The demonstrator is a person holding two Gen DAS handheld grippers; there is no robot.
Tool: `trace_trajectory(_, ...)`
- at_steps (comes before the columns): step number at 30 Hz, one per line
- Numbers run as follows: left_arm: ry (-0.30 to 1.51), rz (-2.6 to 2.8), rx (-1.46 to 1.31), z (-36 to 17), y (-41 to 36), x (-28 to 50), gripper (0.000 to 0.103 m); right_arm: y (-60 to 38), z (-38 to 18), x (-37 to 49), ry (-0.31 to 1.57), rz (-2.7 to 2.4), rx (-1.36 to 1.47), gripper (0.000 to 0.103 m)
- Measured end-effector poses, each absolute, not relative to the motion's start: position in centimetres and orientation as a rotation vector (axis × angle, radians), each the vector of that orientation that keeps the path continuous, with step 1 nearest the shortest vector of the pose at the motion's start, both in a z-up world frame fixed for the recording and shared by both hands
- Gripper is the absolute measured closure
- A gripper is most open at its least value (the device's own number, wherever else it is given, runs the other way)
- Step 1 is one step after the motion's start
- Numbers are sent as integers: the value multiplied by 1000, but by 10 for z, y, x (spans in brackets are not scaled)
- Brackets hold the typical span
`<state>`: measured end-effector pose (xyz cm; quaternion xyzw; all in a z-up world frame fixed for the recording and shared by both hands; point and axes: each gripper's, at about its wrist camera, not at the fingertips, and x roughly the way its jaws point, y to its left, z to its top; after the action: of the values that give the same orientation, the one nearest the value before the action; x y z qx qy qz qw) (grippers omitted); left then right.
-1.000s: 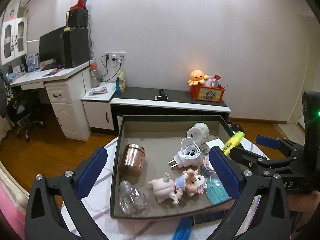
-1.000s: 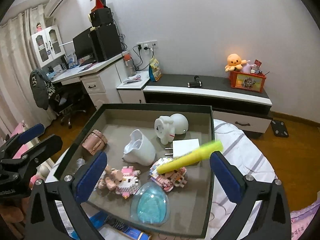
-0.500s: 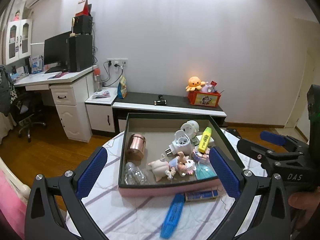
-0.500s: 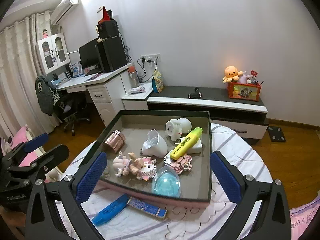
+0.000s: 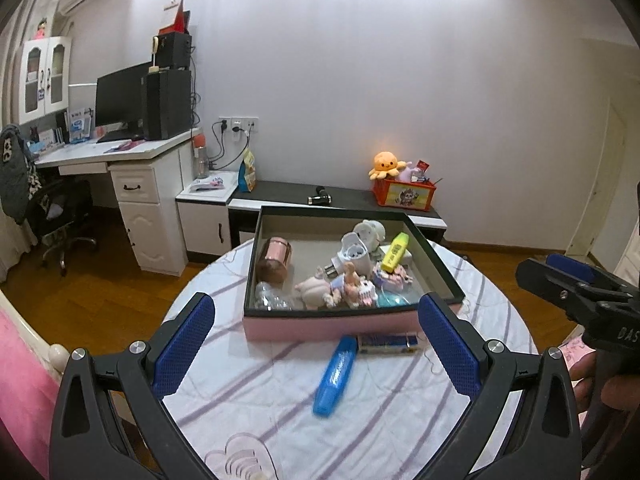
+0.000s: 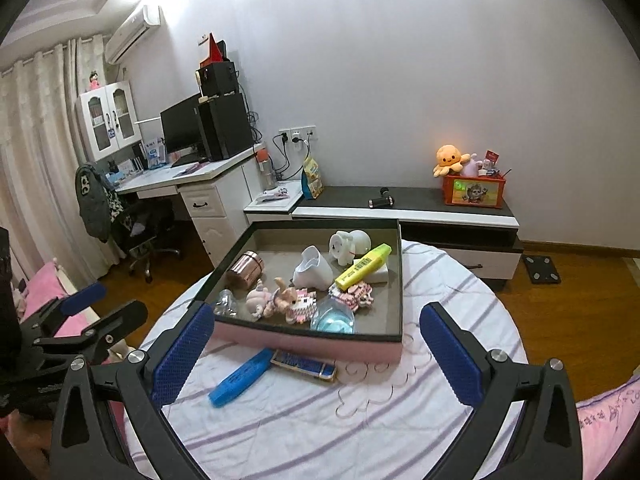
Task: Organize rigid objects
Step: 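Withdraw both open tools from the box back over the remaining items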
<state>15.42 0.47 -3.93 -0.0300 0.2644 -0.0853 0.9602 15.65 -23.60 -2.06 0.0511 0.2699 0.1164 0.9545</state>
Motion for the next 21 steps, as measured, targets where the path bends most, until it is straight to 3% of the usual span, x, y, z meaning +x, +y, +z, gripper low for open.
trace_trajectory(21, 613, -157, -33, -68, 6, 123, 0, -244, -63, 123, 653, 228, 120, 0)
